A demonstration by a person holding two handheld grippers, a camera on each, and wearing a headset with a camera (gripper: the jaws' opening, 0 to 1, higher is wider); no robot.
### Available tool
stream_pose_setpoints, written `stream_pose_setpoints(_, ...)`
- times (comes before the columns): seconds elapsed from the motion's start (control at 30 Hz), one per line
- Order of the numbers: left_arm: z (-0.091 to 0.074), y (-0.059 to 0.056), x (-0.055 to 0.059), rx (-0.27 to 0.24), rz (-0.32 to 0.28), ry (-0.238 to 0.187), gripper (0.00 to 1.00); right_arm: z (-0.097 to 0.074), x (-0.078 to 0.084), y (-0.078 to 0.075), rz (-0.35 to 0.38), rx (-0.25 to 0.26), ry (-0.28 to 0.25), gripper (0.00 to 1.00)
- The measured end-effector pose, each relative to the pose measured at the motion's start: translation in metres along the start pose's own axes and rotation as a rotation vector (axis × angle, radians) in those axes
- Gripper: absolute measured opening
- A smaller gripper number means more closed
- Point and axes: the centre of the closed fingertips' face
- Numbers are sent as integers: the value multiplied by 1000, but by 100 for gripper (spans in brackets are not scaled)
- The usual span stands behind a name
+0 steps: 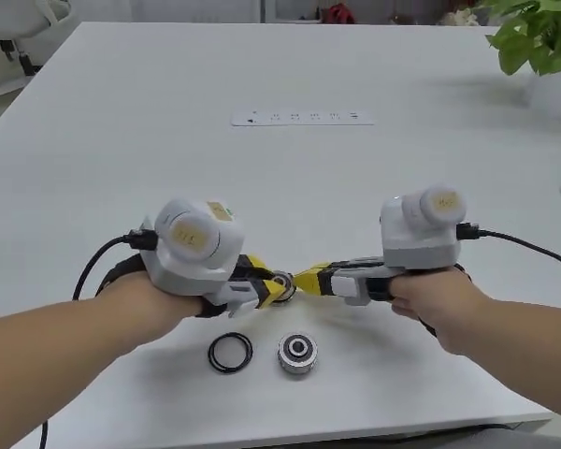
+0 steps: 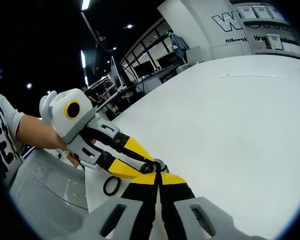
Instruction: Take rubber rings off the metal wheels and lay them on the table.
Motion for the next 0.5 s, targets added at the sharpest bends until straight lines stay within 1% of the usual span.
stream_pose_setpoints(0.13,0,0,0,1,4,9,12,1,-1,1,-8,-7,4,0)
stream_pose_setpoints(0.5,0,-2,0,1,8,10,12,3,-2,6,-17,-27,8,0)
Point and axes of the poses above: the centre of the closed fingertips' face, and the gripper's own axes: z roughly forward along the fingers, y roughly to its left, x roughly out of its underside, and after that the axes turned 1 degree about y, right-handed
